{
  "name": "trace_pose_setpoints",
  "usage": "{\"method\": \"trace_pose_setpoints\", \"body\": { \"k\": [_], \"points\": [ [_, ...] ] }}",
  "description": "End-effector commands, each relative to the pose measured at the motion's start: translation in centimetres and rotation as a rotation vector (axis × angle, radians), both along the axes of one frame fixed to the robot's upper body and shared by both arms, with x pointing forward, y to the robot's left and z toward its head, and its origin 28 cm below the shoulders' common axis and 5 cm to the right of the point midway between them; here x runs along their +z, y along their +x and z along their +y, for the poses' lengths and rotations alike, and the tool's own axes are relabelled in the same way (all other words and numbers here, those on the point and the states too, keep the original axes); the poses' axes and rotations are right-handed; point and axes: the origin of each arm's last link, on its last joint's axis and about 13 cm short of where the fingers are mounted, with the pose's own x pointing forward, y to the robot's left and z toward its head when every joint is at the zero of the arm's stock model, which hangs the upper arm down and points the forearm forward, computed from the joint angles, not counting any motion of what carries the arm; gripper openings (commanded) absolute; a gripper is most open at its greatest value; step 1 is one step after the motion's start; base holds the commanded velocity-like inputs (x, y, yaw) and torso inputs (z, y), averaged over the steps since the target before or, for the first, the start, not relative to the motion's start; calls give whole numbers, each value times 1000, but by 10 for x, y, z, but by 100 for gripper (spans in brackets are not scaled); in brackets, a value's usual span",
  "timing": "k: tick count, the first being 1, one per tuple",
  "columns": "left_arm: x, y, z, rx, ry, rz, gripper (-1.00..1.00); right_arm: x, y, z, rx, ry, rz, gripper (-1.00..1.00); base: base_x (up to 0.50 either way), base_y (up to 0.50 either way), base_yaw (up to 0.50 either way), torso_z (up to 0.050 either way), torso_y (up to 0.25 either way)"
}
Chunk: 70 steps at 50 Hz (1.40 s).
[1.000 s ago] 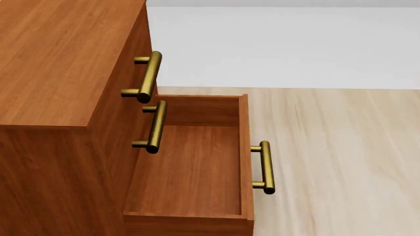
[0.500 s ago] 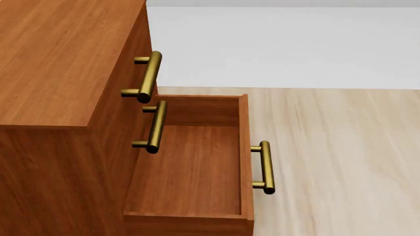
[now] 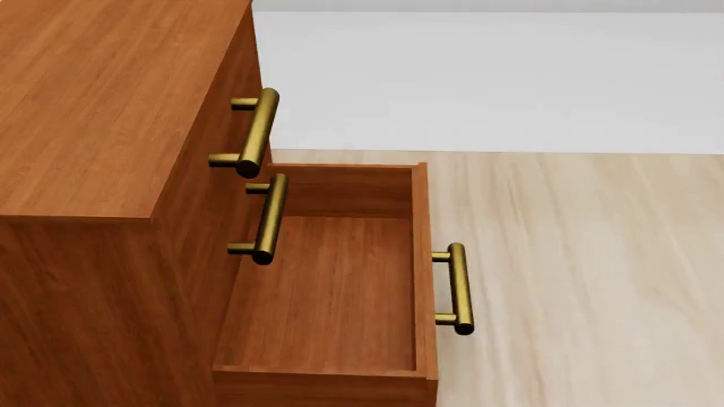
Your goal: Put the bowl in the bottom drawer of the cabinet.
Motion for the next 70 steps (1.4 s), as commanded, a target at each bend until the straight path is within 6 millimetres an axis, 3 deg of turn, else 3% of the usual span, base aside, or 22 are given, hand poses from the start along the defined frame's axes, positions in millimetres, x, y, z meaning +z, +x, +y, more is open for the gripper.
{"method": "trace_pose_setpoints", "body": {
  "k": [1,28,29,49,56,64,70],
  "points": [
    [0,0,0,-1,0,0,100,-7,2,-3,-4,9,16,100,0,0,0,0,0],
    [2,2,0,5,-1,-2,100,-20,8,-7,-14,43,49,100,1,-1,0,0,0],
    [2,2,0,5,-1,-2,100,-20,8,-7,-11,38,47,-100,0,0,0,0,0],
    [0,2,0,7,0,0,100,-12,10,5,65,40,9,-100,1,0,1,0,0],
    [0,2,0,6,1,0,100,13,12,11,85,40,-93,-100,1,0,1,0,0],
    [0,2,0,5,0,1,100,56,13,25,141,29,-229,-100,0,0,0,0,0],
    [1,2,0,6,2,0,100,73,11,32,159,30,-281,-100,0,0,0,0,0]
  ]
}}
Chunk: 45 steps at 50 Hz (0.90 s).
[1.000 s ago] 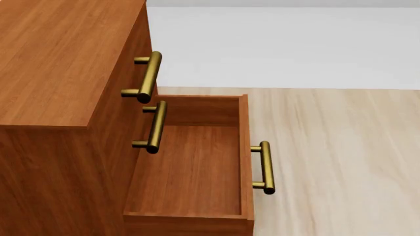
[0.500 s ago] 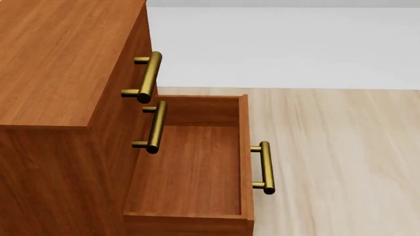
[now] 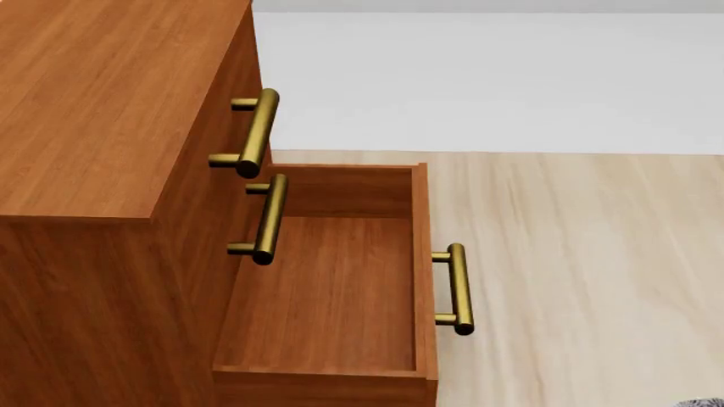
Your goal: Put the bowl in the bottom drawer of the cabinet.
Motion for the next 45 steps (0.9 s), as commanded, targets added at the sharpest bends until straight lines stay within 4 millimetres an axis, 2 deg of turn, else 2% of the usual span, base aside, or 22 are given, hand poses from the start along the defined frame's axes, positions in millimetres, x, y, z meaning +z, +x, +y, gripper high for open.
{"method": "trace_pose_setpoints", "body": {
  "k": [1,17,25,35,45],
  "points": [
    [0,0,0,-1,1,-1,100,38,-4,16,67,13,-128,-100,0,0,0,0,0],
    [0,1,0,0,2,-5,100,77,-3,28,100,35,-266,-100,0,0,0,0,0],
    [-2,1,1,4,2,-2,100,96,4,34,121,38,-332,-100,0,0,0,0,0],
    [-1,1,2,5,1,-6,100,116,19,43,155,55,-384,-100,0,0,0,0,0],
    [1,1,3,10,-2,-9,100,132,42,53,200,75,-408,-100,0,0,0,0,0]
  ]
}}
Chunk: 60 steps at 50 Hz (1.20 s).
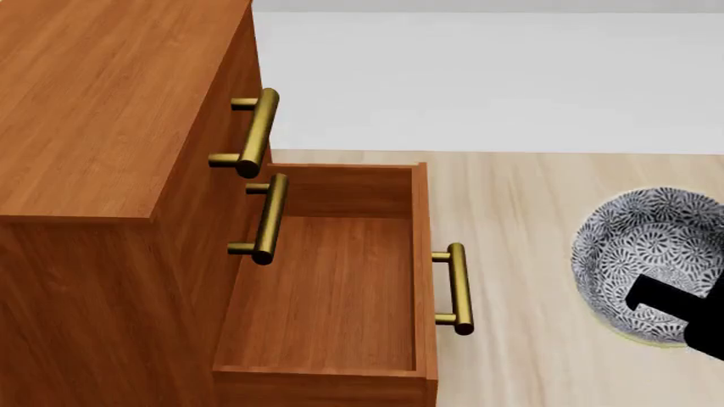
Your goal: Put the bowl in the bottom drawer of the cabinet.
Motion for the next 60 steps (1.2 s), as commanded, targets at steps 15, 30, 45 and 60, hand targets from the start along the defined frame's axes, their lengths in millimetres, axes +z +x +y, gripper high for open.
{"method": "trace_pose_setpoints", "body": {
  "k": [15,30,45,60],
  "points": [
    [4,-1,1,8,-4,-11,100,43,52,30,149,61,-49,-100,0,0,0,0,0],
    [4,-3,2,12,-5,-14,100,33,91,53,222,27,40,-100,0,0,0,0,0],
    [4,-4,4,19,-9,-15,100,23,133,76,279,7,102,-100,0,0,0,0,1],
    [5,-4,4,21,-9,-18,100,12,159,93,307,5,148,-100,0,0,0,0,1]
  ]
}}
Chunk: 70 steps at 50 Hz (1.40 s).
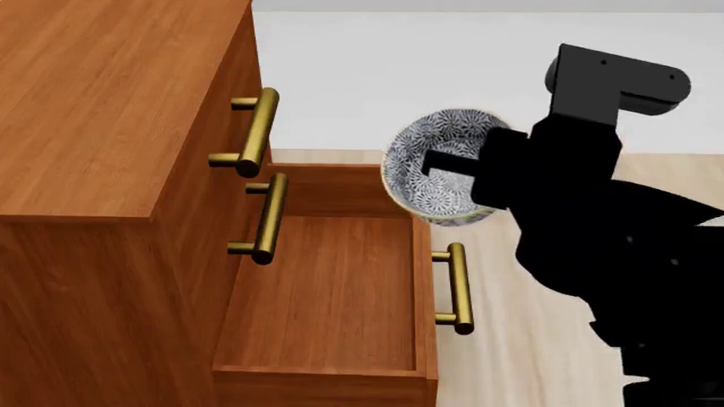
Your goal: Put the bowl in the bottom drawer of the cabinet.
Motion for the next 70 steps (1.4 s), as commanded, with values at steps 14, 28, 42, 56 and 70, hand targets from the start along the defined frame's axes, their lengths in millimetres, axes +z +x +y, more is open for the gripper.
{"method": "trace_pose_setpoints", "body": {
  "k": [14,28,42,56,70],
  "points": [
    [1,0,0,4,0,-4,100,-23,41,30,54,-76,74,-100,0,0,0,0,0],
    [2,-2,2,11,-1,-8,100,-32,53,44,78,-134,100,-100,0,0,0,0,1],
    [1,-2,1,10,-2,-5,100,-49,54,52,93,-145,132,-100,0,0,0,0,0],
    [2,-1,2,11,-3,-7,100,-69,48,61,114,-184,174,-100,0,0,0,0,0],
    [1,0,3,11,-4,-3,100,-71,47,68,143,-184,171,-100,0,0,0,0,1]
  ]
}}
